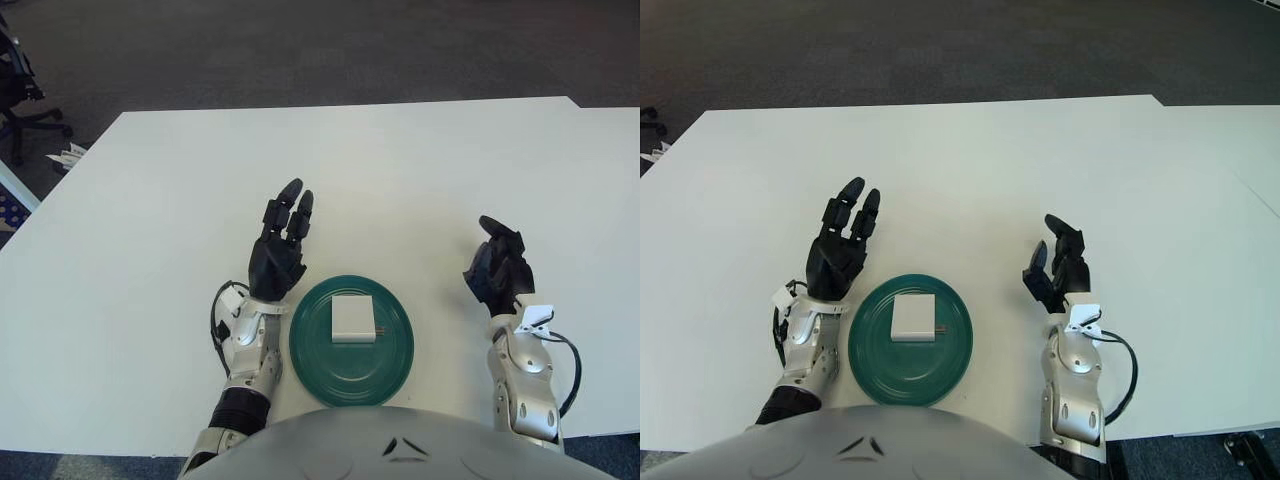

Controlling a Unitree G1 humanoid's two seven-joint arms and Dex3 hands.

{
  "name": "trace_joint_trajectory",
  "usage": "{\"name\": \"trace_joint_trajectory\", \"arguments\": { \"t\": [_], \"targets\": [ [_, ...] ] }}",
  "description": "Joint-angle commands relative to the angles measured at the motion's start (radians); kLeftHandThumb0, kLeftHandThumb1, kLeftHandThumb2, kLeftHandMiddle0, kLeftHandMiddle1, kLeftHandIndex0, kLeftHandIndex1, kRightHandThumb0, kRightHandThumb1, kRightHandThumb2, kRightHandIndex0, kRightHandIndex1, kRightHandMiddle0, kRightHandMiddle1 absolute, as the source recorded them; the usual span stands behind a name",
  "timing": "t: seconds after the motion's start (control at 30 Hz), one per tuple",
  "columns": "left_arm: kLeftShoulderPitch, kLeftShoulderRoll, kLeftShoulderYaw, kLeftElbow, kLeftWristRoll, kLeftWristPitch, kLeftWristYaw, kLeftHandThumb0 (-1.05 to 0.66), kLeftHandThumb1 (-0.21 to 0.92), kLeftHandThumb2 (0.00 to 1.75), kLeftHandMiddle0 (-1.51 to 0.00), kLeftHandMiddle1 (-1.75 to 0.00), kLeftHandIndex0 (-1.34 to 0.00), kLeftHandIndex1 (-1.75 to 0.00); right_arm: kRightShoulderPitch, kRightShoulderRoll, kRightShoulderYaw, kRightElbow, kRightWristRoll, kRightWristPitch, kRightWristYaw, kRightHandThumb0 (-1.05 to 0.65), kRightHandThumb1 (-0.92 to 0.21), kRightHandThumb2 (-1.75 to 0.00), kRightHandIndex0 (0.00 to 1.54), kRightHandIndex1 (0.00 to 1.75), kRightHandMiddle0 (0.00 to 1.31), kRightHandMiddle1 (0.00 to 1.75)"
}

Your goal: Put the charger into the plate.

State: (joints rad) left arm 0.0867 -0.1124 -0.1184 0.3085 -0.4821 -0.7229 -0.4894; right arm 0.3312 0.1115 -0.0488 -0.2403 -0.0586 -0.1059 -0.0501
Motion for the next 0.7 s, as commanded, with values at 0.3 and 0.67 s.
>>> {"name": "trace_joint_trajectory", "arguments": {
  "t": [0.3, 0.67],
  "targets": [
    [0.155, -0.049, -0.002, -0.01, -0.014, 0.025, -0.015, -0.99, 0.92, 1.17, -0.21, 0.0, 0.0, -0.62, 0.09, -0.041, 0.068, 0.111, -0.001, -0.149, 0.047, -0.91, -0.92, -0.89, 0.37, 0.0, 0.01, 0.85],
    [0.202, -0.05, -0.016, -0.069, -0.005, 0.041, -0.012, -0.99, 0.92, 1.17, -0.21, 0.0, 0.0, -0.62, 0.134, -0.092, 0.076, 0.111, 0.024, -0.192, 0.097, -0.88, -0.92, -0.88, 0.37, 0.01, 0.0, 0.85]
  ]
}}
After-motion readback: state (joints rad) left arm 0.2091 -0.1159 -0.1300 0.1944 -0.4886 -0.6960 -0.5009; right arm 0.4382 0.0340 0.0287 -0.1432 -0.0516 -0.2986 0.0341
